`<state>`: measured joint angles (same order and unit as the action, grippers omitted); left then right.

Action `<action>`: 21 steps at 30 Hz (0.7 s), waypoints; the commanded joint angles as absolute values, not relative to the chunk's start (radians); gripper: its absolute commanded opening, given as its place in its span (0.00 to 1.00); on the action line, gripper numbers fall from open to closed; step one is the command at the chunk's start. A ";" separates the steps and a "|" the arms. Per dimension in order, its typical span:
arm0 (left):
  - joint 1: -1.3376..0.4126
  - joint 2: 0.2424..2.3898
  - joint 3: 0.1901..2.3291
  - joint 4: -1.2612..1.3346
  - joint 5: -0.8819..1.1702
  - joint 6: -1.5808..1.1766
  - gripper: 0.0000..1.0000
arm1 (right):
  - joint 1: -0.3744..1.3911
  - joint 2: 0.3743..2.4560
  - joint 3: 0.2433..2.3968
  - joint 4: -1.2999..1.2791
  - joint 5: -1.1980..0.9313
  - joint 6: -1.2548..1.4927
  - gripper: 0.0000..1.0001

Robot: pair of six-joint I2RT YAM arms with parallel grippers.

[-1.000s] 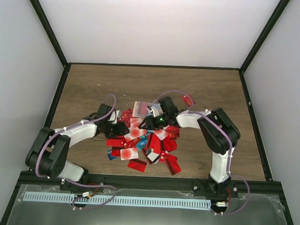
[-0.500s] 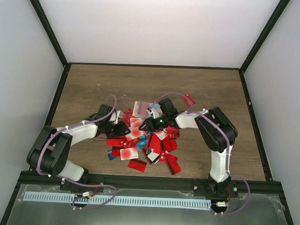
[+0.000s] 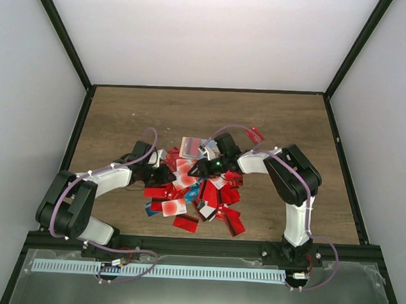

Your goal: Put the credit cards into the card holder

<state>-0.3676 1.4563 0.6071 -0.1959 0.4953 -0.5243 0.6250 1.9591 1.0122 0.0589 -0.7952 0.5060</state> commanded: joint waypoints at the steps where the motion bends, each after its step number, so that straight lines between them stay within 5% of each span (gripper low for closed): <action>1: -0.372 1.468 0.602 -0.186 0.509 -0.518 0.31 | 0.632 1.979 0.991 0.046 -0.767 0.495 0.41; 10: -0.372 1.506 0.572 -0.108 0.562 -0.543 0.30 | 0.633 1.970 0.920 0.113 -0.763 0.528 0.39; 21: -0.372 1.499 0.574 -0.101 0.582 -0.558 0.17 | 0.633 1.973 0.876 0.148 -0.728 0.545 0.36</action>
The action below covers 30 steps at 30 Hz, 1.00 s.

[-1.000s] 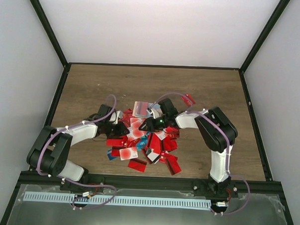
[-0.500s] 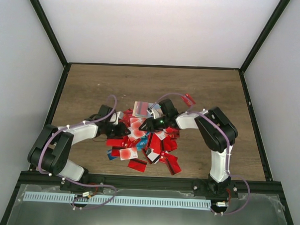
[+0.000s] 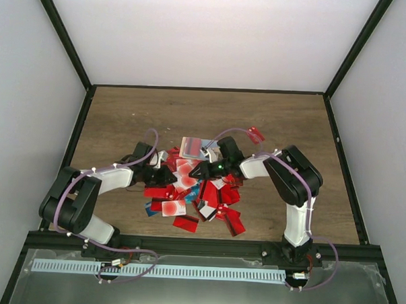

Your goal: Put the credit cards into the card holder

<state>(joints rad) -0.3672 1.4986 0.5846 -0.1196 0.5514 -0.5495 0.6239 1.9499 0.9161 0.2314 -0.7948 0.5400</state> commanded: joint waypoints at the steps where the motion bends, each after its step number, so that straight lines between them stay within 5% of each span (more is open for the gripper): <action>1: -0.372 1.497 0.573 -0.100 0.586 -0.559 0.17 | 0.634 1.973 0.874 0.148 -0.725 0.546 0.36; 10: -0.372 1.497 0.564 -0.066 0.635 -0.585 0.04 | 0.634 1.980 0.862 0.165 -0.713 0.552 0.36; 30: -0.371 1.336 0.641 -0.244 0.535 -0.603 0.04 | 0.619 1.809 0.967 0.069 -0.664 0.547 0.40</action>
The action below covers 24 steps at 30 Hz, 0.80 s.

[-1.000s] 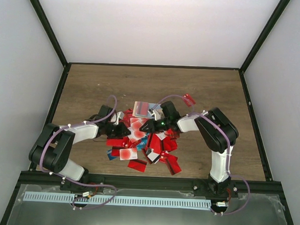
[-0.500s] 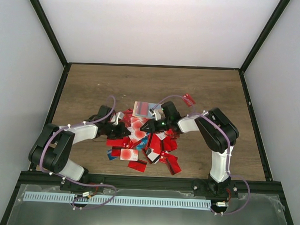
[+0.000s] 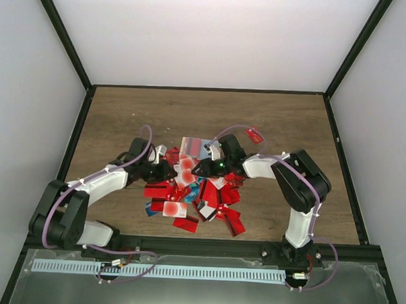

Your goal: Put the credit cards into the card holder

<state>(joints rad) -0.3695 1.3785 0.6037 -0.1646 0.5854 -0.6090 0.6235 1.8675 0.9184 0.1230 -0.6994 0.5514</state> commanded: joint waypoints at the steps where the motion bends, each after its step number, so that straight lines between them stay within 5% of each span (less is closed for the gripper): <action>1: -0.370 1.329 0.644 -0.256 0.531 -0.602 0.04 | 0.617 1.803 0.972 0.064 -0.665 0.548 0.40; 14: -0.359 1.171 0.625 -0.212 0.510 -0.733 0.04 | 0.591 1.680 0.888 0.167 -0.758 0.658 0.45; 24: -0.355 1.047 0.524 -0.055 0.534 -0.894 0.04 | 0.610 1.638 0.673 0.603 -0.878 1.032 0.48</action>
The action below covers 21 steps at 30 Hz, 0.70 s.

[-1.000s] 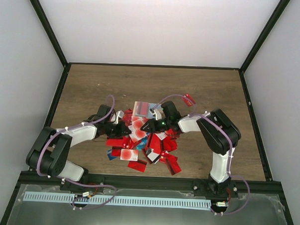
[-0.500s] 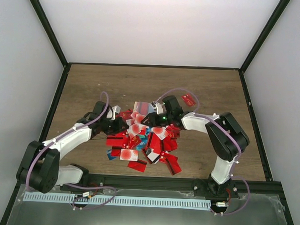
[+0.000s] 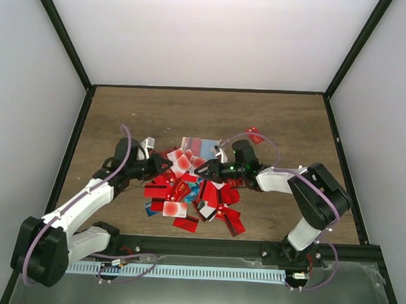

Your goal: Put the credit cards into the card holder

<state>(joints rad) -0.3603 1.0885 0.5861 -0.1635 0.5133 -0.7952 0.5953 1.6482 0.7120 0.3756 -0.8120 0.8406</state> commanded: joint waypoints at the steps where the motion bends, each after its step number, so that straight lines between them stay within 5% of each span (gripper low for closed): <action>1: -0.354 1.039 0.509 -0.032 0.548 -0.910 0.04 | 0.617 1.649 0.670 0.637 -0.886 1.060 0.48; 21: -0.354 0.945 0.459 0.031 0.590 -1.007 0.04 | 0.646 1.783 0.684 0.905 -0.902 1.264 0.53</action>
